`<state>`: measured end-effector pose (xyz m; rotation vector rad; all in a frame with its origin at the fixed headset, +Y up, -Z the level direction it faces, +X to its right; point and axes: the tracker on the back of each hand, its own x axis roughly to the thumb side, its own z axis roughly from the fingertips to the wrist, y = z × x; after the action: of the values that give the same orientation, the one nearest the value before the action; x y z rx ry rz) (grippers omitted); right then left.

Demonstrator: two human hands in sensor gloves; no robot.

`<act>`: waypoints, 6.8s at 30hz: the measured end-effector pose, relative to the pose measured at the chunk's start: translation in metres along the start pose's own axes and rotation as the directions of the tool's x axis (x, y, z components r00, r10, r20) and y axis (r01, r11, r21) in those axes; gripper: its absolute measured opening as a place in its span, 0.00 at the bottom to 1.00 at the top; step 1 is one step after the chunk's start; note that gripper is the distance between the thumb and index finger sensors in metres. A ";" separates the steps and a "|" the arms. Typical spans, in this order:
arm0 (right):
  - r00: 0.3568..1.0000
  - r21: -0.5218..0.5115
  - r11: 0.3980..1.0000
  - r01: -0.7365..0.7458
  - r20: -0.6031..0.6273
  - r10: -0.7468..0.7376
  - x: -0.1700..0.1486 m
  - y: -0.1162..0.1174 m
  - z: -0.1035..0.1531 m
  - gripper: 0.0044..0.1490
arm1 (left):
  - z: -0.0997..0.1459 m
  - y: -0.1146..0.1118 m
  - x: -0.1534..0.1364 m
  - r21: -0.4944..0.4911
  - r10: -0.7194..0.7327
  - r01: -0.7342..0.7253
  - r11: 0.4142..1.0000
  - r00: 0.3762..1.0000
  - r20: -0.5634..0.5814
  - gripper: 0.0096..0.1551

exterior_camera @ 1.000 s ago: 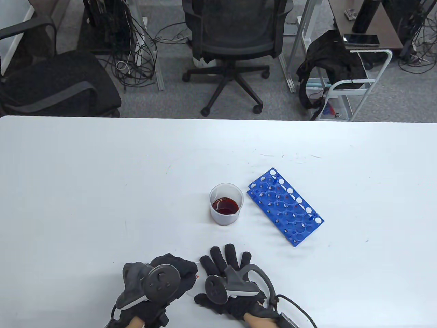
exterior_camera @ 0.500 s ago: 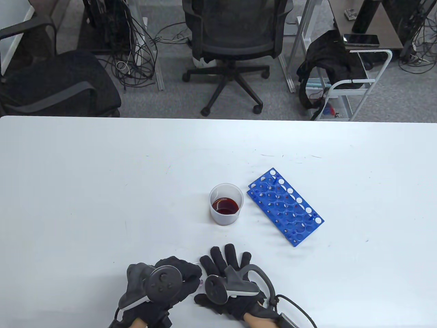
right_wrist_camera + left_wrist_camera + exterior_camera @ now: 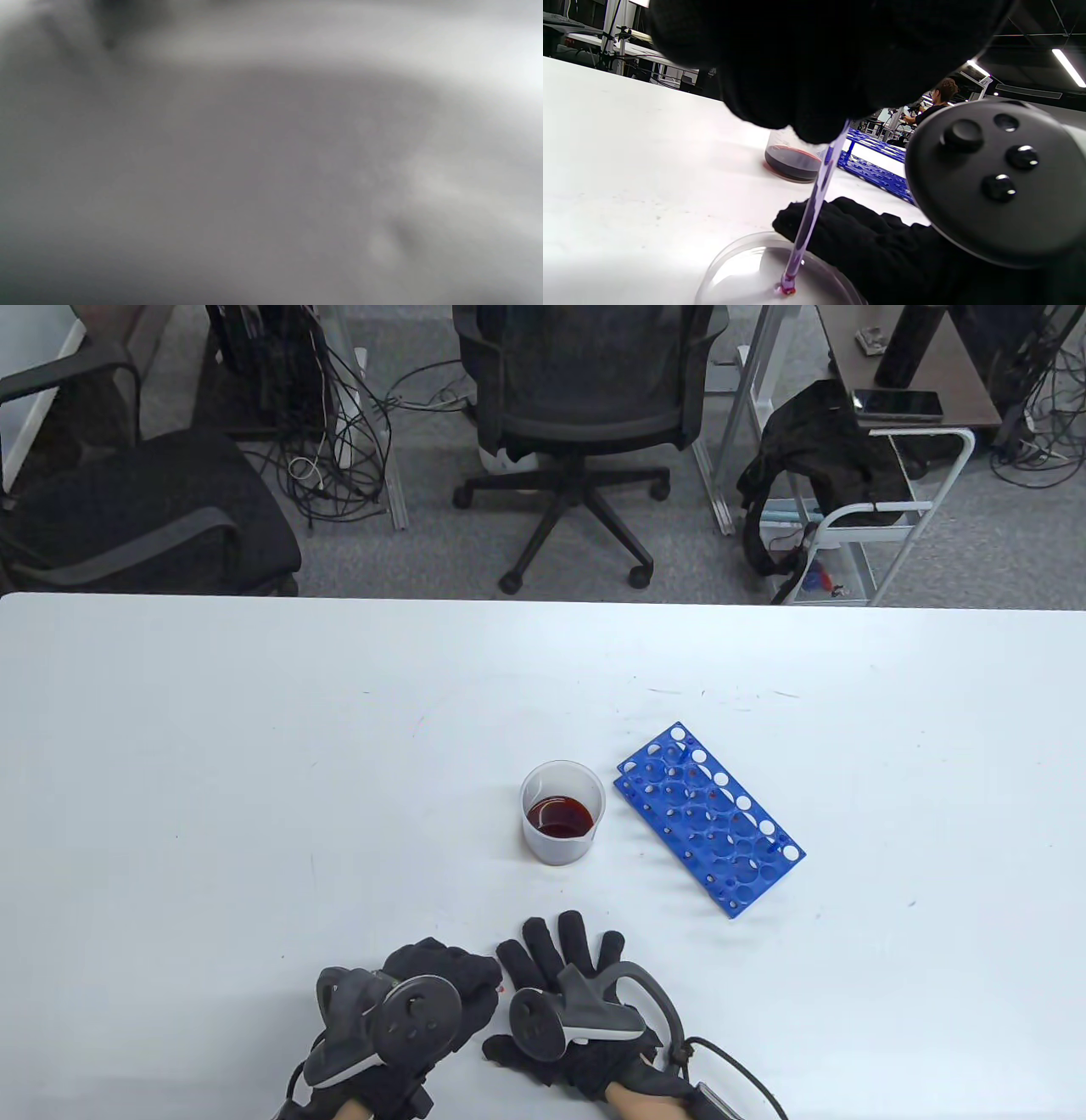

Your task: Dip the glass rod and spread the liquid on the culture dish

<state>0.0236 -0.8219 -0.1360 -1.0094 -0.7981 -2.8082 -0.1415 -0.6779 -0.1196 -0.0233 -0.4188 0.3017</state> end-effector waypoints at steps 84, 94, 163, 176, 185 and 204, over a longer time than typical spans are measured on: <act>1.000 0.001 1.000 0.003 0.001 -0.003 0.000 0.001 -0.001 0.67 | -0.018 0.079 0.020 0.174 -0.068 0.065 0.983 0.998 0.012 0.16; 1.000 0.001 1.000 0.004 0.001 -0.004 0.000 0.001 -0.001 0.66 | -0.102 0.091 0.038 0.232 -0.075 0.076 0.970 0.997 -0.014 0.16; 1.000 0.002 1.000 0.012 0.005 -0.012 -0.001 0.003 -0.002 0.67 | -0.022 0.076 0.016 0.090 -0.075 0.070 0.993 0.996 0.056 0.16; 1.000 0.002 1.000 0.012 0.005 -0.012 -0.001 0.003 -0.002 0.67 | -0.012 0.030 0.011 -0.040 -0.043 0.046 0.998 0.996 0.080 0.16; 1.000 0.002 1.000 0.012 0.005 -0.012 -0.001 0.003 -0.002 0.67 | -0.015 0.010 0.008 -0.100 -0.035 0.043 0.994 0.996 0.084 0.16; 1.000 0.002 1.000 0.012 0.005 -0.012 -0.001 0.003 -0.002 0.66 | -0.012 0.010 0.003 -0.161 -0.056 0.063 0.985 0.997 0.048 0.16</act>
<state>0.0238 -0.8253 -0.1369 -1.0157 -0.8108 -2.8154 -0.1367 -0.6670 -0.1305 -0.1640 -0.4855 0.2092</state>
